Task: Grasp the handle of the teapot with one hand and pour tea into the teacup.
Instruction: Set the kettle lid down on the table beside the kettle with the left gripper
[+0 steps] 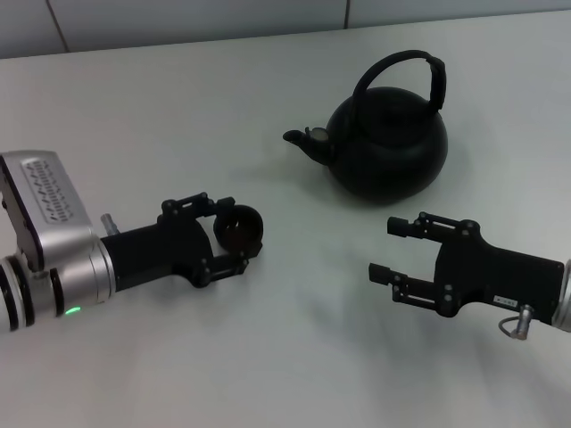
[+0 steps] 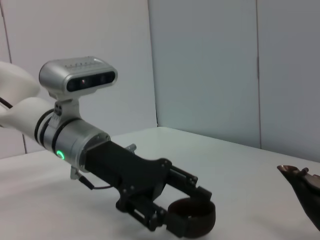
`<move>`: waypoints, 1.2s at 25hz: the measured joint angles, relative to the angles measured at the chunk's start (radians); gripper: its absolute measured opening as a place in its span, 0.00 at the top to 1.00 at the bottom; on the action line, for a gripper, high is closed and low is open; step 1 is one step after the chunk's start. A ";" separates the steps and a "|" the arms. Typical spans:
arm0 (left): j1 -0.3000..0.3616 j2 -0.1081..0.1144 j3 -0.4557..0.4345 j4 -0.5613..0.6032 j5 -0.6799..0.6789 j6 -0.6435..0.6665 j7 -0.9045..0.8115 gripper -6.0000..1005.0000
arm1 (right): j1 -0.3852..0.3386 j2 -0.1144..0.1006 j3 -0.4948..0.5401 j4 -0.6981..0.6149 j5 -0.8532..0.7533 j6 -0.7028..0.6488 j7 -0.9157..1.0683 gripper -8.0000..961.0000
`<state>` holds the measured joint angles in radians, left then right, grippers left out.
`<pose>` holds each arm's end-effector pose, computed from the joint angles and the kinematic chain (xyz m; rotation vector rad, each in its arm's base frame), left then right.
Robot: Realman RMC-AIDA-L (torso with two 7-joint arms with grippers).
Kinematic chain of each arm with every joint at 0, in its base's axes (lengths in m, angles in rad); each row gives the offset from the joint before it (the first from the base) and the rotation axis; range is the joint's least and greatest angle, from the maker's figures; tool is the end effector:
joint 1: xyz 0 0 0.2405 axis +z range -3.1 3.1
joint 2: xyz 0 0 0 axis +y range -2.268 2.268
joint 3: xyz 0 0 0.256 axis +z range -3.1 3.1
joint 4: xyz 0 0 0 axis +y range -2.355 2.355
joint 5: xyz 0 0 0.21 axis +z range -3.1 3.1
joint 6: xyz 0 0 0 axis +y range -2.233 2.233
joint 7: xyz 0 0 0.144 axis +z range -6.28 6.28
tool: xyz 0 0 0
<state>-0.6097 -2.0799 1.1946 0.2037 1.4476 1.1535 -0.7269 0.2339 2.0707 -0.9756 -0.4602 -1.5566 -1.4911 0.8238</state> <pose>-0.2660 0.3239 -0.0944 -2.7023 -0.2138 -0.5312 0.3201 0.2443 -0.0319 -2.5276 0.4058 0.7836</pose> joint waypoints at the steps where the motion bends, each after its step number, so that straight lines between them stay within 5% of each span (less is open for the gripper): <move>1: -0.002 0.000 0.000 -0.015 0.000 -0.006 0.012 0.29 | 0.002 0.001 0.000 0.000 0.000 0.000 0.000 0.29; 30: 0.036 0.001 -0.019 0.005 -0.025 0.071 0.019 0.19 | 0.009 0.003 0.000 0.000 0.001 -0.002 0.000 0.30</move>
<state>-0.5741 -2.0789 1.1754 0.2086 1.4226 1.2243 -0.7083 0.2425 2.0737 -0.9756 -0.4602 -1.5554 -1.4927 0.8235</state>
